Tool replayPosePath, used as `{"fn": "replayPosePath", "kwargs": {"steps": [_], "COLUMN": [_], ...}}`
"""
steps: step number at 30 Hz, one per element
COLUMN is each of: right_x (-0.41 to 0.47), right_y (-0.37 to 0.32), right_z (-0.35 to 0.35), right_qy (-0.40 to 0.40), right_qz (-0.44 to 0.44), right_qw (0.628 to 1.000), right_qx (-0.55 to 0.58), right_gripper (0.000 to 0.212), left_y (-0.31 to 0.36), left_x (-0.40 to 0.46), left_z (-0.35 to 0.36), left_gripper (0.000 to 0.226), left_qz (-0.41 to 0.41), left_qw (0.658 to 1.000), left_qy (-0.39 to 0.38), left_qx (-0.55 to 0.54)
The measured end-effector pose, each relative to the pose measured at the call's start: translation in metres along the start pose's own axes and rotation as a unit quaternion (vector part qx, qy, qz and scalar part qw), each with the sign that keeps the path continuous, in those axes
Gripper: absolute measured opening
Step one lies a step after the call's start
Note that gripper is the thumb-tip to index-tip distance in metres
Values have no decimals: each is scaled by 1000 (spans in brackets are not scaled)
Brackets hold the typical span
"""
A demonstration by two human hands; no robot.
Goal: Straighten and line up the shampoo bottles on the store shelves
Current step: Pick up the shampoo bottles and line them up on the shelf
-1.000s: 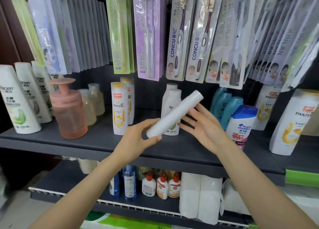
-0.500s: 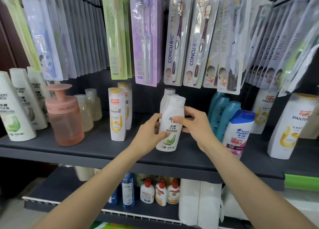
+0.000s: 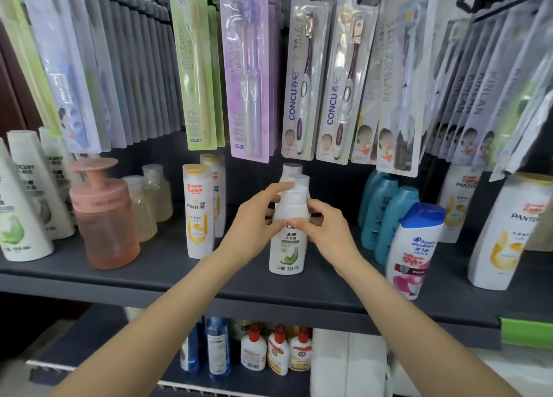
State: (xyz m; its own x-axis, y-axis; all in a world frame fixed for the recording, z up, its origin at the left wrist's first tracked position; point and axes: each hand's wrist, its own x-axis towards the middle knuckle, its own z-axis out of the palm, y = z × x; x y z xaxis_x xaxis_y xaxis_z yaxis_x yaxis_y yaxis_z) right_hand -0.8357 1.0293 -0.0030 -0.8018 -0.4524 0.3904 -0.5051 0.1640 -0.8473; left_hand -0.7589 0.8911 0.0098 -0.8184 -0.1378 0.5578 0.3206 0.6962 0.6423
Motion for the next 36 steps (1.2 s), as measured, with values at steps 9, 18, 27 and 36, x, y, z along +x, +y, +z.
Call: {"fn": "replayPosePath", "kwargs": {"steps": [9,18,27,36], "right_x": [33,45,28,-4], "right_y": [-6,-4,0,-14], "right_z": [-22,-10,-23,-61], "right_qy": [70,-33,16,78], "right_qz": [7,38,14,-11], "right_qw": [994,998,1000,993], "right_qx": [-79,-49,-18,-86], "right_gripper": [32,35,29,27], "left_y": [-3,-7,-3,10], "left_x": [6,11,11,7], "left_z": [-6,-15,-12,-9], "left_gripper": [59,55,57,67], "left_qz": [-16,-18,-31,-19], "left_qw": [1000,997,997,999], "left_qy": [-22,-71,-67,0], "left_qx": [3,-11,2,33]}}
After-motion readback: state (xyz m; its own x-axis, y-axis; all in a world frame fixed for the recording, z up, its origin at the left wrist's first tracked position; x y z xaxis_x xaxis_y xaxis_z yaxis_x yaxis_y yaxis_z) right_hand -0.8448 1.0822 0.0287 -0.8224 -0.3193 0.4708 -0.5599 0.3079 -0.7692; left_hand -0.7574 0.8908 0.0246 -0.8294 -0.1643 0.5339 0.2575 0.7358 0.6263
